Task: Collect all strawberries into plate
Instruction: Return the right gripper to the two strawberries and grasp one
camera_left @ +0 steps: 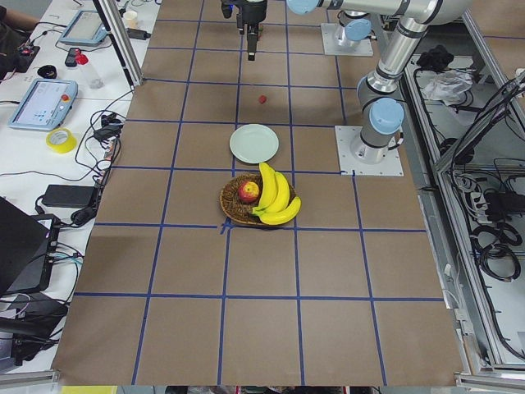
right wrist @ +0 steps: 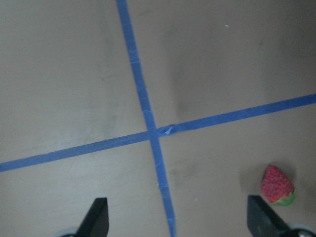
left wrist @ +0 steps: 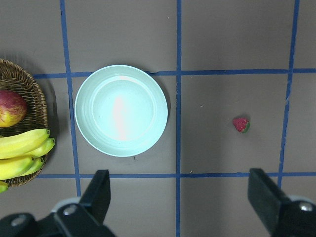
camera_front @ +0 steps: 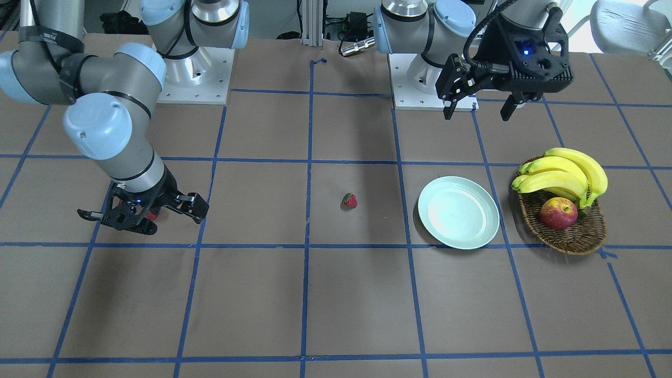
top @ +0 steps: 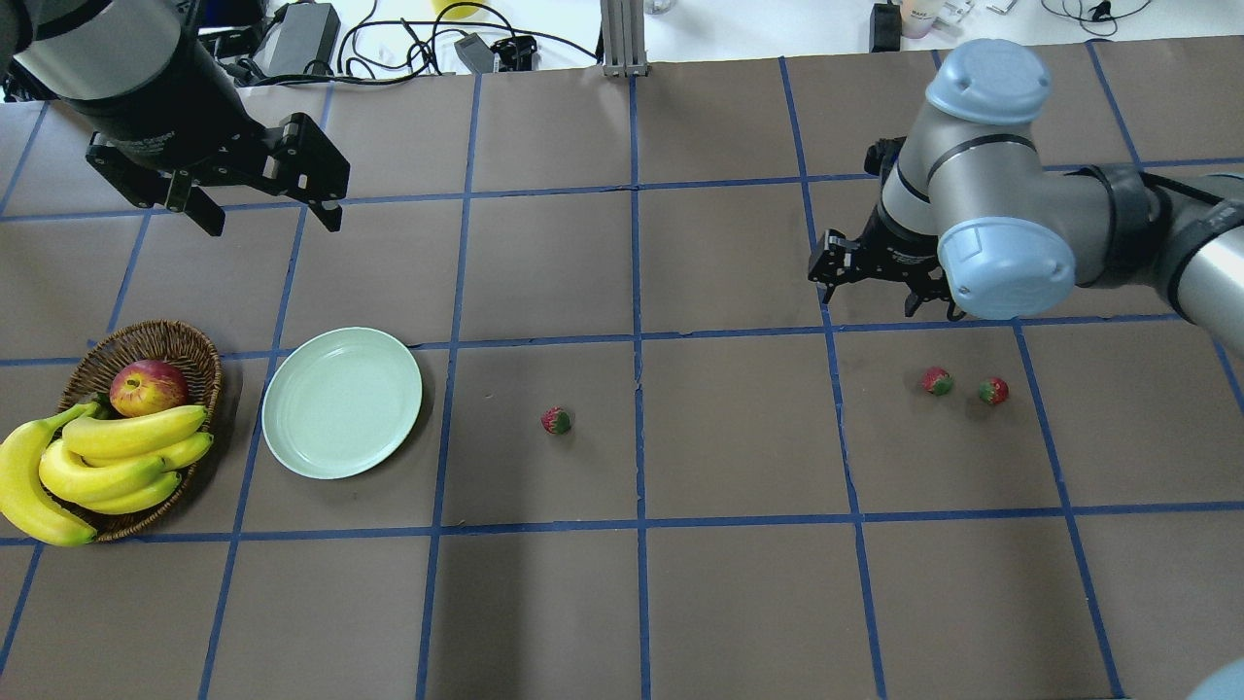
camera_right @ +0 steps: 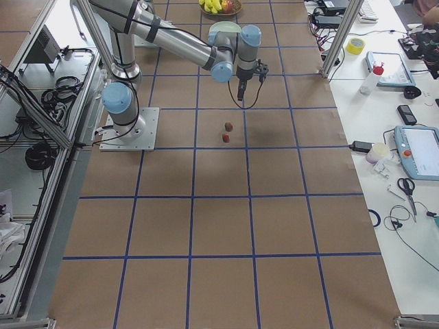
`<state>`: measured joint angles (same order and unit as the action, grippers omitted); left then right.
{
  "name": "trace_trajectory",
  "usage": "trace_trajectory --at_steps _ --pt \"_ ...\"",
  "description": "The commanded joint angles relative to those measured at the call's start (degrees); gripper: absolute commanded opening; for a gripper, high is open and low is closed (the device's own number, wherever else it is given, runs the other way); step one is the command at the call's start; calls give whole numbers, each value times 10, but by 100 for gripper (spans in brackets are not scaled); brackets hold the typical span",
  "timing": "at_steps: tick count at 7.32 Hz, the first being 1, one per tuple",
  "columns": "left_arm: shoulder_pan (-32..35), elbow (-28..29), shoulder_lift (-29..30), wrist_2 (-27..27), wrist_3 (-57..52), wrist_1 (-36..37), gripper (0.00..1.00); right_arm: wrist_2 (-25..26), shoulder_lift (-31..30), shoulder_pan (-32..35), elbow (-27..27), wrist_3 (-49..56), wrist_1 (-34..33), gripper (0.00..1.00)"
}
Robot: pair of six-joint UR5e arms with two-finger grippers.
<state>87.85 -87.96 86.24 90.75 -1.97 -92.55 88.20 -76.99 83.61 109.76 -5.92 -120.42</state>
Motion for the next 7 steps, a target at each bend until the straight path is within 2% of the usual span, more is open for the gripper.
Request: trace_trajectory --at_steps 1,2,3,4,5,6,7 --pt "0 0 -1 2 0 0 100 2 4 -75 95 96 -119 100" --pt "0 1 -1 2 -1 0 100 0 9 -76 125 102 -160 100" --pt "0 0 -1 1 -1 0 100 6 16 -76 137 106 -165 89" --pt "0 -2 1 -3 1 -1 100 14 24 -76 143 105 -165 84" --pt "0 -6 16 -6 13 7 100 15 25 -76 147 106 -164 63" --pt "14 -19 34 -9 65 59 100 16 25 -76 147 114 -162 41" --pt "58 -36 54 -8 92 90 100 20 22 -76 145 117 -161 12"
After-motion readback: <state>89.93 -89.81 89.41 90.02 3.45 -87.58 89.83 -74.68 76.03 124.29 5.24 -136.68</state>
